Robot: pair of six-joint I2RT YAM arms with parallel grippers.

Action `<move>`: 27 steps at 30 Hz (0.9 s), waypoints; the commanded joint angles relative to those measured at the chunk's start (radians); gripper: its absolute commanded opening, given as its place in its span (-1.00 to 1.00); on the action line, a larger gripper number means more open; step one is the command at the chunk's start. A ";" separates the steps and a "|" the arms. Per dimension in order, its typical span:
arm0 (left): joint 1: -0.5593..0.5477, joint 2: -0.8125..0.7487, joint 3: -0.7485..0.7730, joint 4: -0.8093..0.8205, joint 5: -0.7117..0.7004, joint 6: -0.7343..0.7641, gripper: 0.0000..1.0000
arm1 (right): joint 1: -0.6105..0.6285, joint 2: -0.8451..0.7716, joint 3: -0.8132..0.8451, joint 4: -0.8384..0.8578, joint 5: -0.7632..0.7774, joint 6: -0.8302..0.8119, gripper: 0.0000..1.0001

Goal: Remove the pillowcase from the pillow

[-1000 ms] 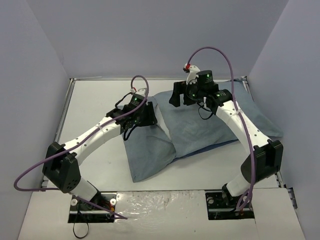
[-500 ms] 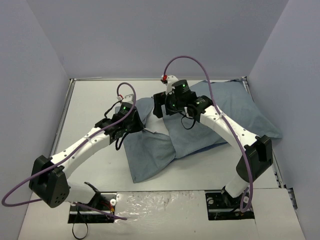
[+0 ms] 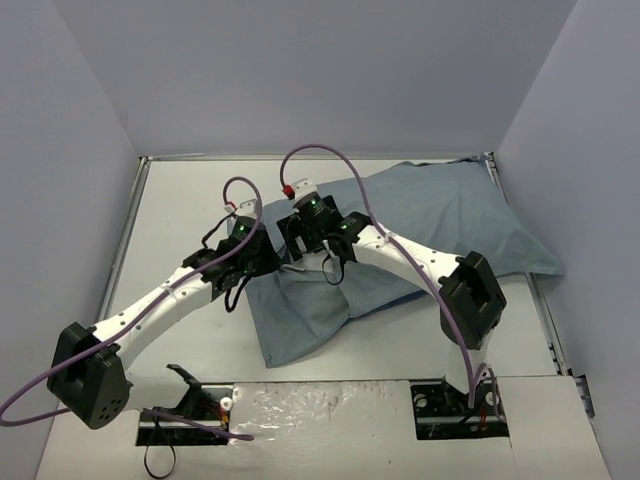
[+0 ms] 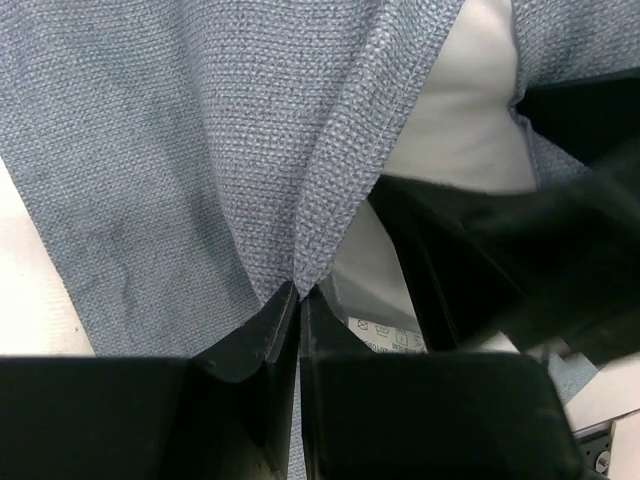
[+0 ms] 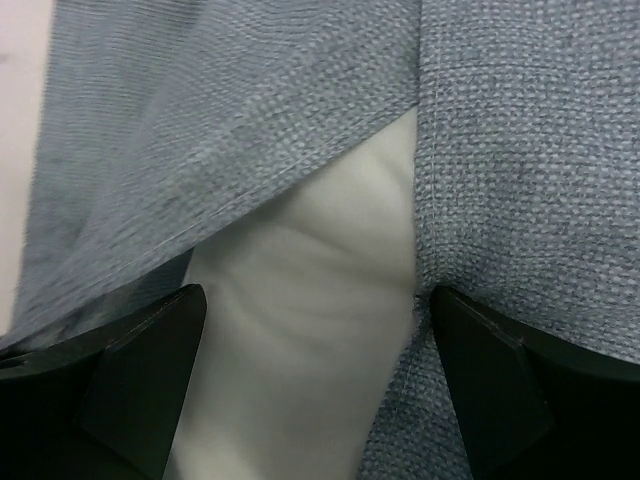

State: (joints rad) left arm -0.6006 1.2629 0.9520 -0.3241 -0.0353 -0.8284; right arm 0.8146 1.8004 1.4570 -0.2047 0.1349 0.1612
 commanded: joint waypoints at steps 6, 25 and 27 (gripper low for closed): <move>0.019 -0.068 -0.055 -0.016 -0.022 -0.023 -0.95 | 0.021 0.077 -0.089 0.039 0.301 -0.014 0.44; 0.030 0.038 -0.153 0.094 0.072 0.015 -0.95 | -0.483 -0.096 -0.009 -0.148 -0.862 -0.440 -1.00; 0.030 0.074 -0.148 0.114 0.084 0.028 -0.95 | -0.526 -0.105 0.028 -0.157 -0.956 -0.433 -1.00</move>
State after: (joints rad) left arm -0.5819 1.2984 0.8074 -0.1581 0.0631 -0.8455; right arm 0.3508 1.7645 1.4147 -0.2855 -0.6422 -0.1661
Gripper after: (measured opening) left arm 0.028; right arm 0.043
